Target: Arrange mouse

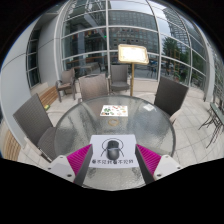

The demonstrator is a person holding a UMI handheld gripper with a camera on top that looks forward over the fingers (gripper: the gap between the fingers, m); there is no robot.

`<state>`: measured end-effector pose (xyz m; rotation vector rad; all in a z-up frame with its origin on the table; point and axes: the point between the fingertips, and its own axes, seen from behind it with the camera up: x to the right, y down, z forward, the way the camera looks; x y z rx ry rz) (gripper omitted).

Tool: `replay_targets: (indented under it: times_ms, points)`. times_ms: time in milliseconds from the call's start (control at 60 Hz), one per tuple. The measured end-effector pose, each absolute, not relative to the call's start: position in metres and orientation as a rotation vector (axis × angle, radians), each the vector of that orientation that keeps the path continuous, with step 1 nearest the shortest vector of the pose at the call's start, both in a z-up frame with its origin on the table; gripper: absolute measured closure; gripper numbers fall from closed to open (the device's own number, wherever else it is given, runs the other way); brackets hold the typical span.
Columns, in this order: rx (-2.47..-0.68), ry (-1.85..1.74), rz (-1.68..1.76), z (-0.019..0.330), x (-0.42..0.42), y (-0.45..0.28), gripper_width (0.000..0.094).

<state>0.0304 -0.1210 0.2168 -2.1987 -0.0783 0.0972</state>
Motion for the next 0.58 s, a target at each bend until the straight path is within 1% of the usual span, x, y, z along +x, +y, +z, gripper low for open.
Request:
replay_targets:
  times_ms: [233, 583]
  points:
    - [-2.188, -0.066, 0.086, 0.224, 0.044, -0.161, 0.0078]
    - [-2.173, -0.05, 0.107, 0.234, 0.05, -0.18, 0.0079]
